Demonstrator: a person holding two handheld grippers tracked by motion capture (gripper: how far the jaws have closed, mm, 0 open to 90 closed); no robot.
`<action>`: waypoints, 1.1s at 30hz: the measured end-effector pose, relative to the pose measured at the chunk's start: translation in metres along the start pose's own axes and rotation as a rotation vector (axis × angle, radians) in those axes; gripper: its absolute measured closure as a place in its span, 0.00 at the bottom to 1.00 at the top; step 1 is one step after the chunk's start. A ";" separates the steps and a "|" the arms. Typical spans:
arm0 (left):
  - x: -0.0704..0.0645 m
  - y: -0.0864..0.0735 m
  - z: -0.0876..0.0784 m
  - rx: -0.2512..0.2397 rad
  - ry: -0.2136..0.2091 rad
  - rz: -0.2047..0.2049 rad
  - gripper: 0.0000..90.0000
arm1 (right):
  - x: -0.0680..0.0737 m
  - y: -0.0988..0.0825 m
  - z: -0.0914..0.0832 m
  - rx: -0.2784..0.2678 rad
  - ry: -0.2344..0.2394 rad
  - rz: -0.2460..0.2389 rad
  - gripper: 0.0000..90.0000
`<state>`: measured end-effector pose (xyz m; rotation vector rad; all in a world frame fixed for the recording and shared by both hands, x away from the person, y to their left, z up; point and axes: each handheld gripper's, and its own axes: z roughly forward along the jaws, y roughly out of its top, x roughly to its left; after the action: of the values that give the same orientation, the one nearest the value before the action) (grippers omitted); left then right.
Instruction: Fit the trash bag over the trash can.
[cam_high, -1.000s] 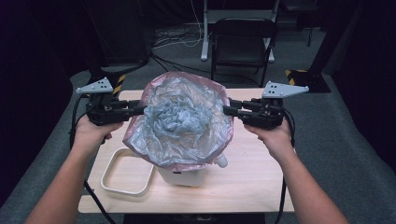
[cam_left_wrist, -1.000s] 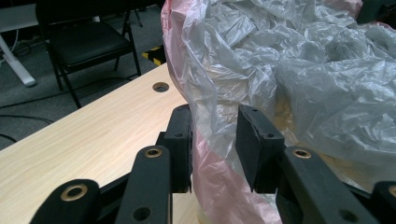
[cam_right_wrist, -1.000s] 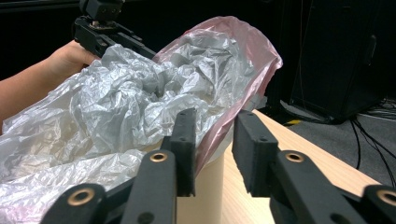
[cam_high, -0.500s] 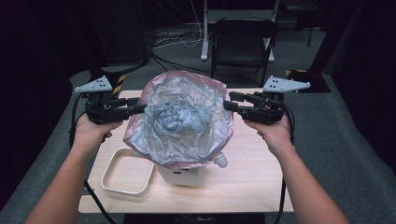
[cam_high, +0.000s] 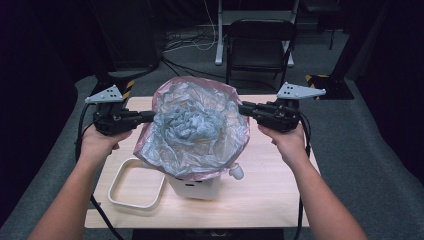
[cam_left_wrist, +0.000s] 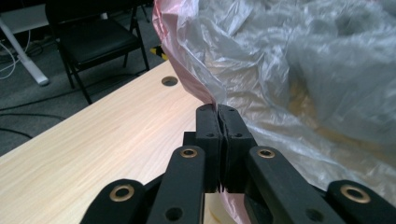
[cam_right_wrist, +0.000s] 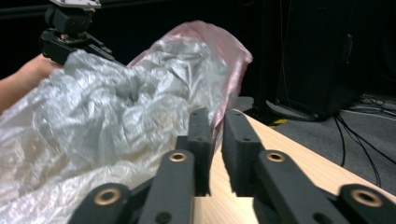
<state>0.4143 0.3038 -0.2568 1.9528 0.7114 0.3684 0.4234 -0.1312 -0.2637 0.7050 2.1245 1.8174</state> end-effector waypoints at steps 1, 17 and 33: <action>0.000 -0.001 0.000 0.000 -0.003 -0.002 0.98 | 0.000 -0.001 0.000 0.006 -0.003 -0.002 0.93; 0.005 -0.027 0.003 0.006 -0.026 -0.040 0.99 | -0.002 -0.029 -0.005 0.063 -0.014 0.015 1.00; 0.006 -0.051 0.014 0.055 -0.033 -0.056 1.00 | -0.009 -0.055 0.005 0.122 -0.019 0.050 1.00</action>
<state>0.4105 0.3148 -0.3084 1.9819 0.7600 0.2843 0.4224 -0.1373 -0.3192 0.8079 2.2394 1.7094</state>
